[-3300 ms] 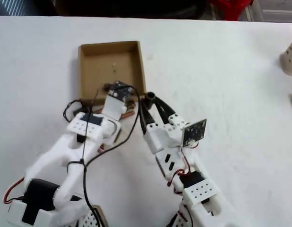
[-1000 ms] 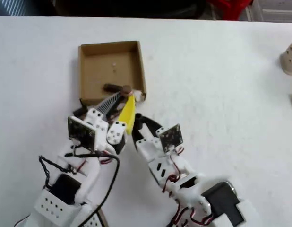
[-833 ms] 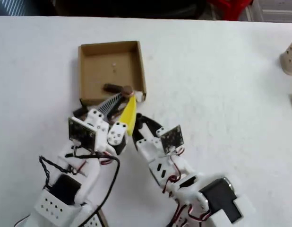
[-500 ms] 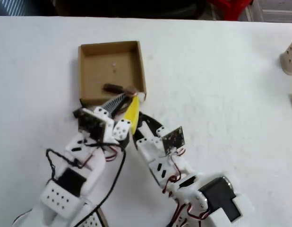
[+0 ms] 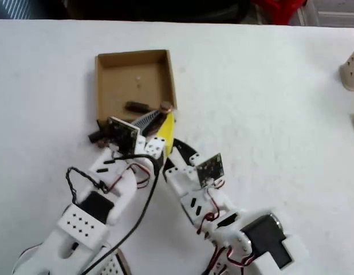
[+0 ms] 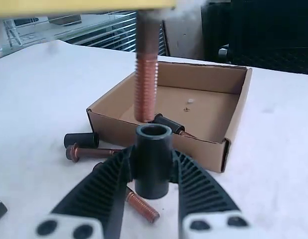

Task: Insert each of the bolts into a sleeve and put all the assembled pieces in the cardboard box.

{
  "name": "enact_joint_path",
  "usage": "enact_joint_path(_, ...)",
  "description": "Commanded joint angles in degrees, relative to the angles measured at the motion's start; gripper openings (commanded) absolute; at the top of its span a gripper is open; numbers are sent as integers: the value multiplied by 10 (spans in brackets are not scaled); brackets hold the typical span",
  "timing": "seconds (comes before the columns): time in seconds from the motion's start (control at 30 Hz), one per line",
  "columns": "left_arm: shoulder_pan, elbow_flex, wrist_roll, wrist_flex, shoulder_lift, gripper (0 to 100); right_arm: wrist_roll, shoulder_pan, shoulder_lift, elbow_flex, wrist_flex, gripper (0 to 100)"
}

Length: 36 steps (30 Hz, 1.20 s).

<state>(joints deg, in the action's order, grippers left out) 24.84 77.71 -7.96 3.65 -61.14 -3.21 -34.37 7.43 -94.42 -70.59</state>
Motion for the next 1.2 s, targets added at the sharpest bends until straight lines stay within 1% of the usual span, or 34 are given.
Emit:
enact_joint_path(0.0,4,-40,-11,-18,5,20,7,2,0,8,-13,16)
enact_joint_path(1.07,7,-14,-13,-19,7,20,7,-6,0,7,-13,16)
enact_joint_path(1.17,6,-17,-18,-32,29,20,7,-6,0,7,-13,16)
